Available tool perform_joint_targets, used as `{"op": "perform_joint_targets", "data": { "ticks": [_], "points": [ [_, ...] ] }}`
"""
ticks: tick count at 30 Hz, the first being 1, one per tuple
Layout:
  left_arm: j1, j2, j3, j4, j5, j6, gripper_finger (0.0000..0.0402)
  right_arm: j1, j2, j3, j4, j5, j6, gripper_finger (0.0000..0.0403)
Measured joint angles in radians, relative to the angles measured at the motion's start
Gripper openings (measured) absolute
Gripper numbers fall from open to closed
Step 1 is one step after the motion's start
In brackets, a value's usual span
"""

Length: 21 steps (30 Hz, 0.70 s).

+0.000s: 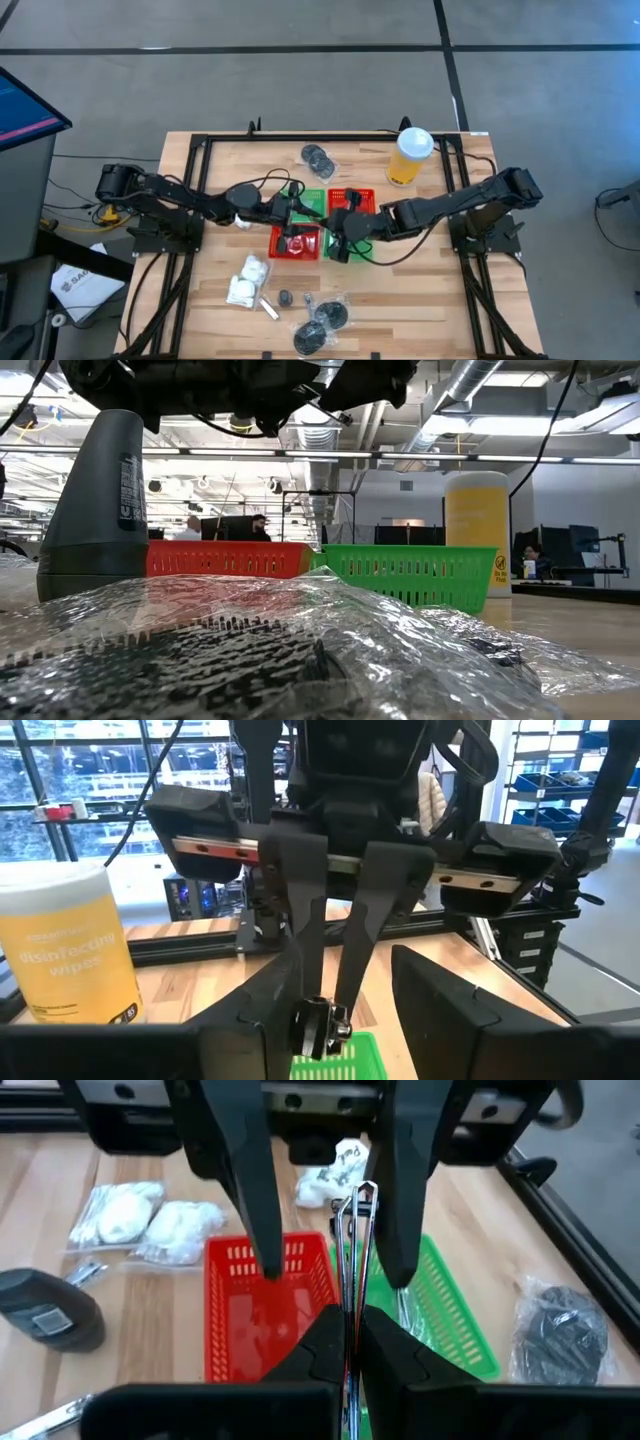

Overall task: Pick & Place Travel size toiletries
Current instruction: Put the silver nail cutter into the left green basket

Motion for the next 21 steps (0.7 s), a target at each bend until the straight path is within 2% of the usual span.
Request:
{"op": "perform_joint_targets", "data": {
  "ticks": [11, 14, 19, 21],
  "points": [
    [0.0, 0.0, -0.002, 0.001, 0.001, 0.002, 0.0135, -0.009, -0.001, 0.0, 0.041, -0.027, -0.025, 0.0006],
    [0.0, 0.001, -0.002, 0.002, 0.001, 0.003, 0.0108, -0.009, -0.001, 0.0, 0.042, -0.027, -0.028, 0.0006],
    [0.0, 0.001, -0.002, 0.003, 0.001, 0.017, 0.0038, -0.009, -0.001, 0.0, 0.046, -0.031, -0.039, 0.0006],
    [0.0, 0.001, -0.002, 0.003, 0.002, 0.018, 0.0038, -0.009, -0.001, 0.0, 0.046, -0.031, -0.041, 0.0006]
  ]
}}
